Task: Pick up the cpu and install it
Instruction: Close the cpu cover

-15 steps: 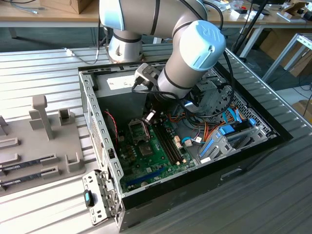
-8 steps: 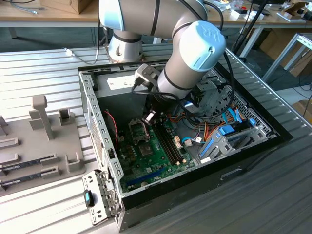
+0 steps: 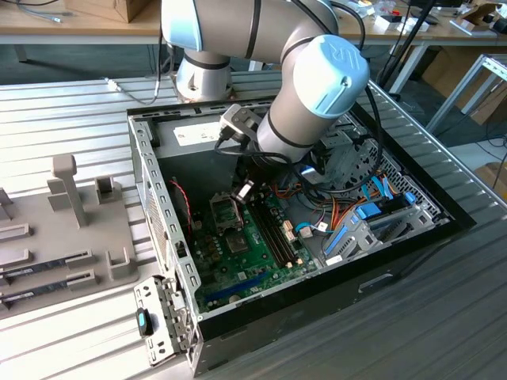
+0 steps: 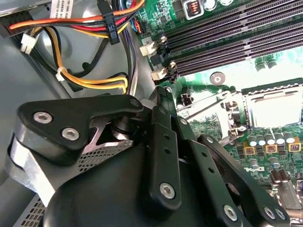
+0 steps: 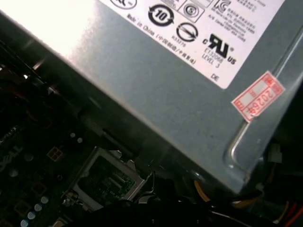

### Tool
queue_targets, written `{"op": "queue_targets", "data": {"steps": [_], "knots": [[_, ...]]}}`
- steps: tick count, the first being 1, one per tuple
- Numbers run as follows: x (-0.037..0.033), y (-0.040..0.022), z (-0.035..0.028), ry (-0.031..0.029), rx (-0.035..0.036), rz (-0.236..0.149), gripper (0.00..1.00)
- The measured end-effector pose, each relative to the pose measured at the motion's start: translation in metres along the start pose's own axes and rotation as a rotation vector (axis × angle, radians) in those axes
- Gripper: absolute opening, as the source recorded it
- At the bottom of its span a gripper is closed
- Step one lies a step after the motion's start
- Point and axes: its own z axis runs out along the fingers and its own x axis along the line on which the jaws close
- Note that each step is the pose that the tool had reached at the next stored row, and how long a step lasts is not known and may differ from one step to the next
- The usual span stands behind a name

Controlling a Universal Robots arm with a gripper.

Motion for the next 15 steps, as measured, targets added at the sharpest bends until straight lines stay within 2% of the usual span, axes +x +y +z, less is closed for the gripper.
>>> {"op": "queue_targets", "data": {"steps": [7, 15], "knots": [[0.0010, -0.0009, -0.0018, 0.0009, -0.0005, -0.005, 0.11], [0.0022, -0.0015, -0.0067, 0.0017, -0.0007, -0.010, 0.11]]}}
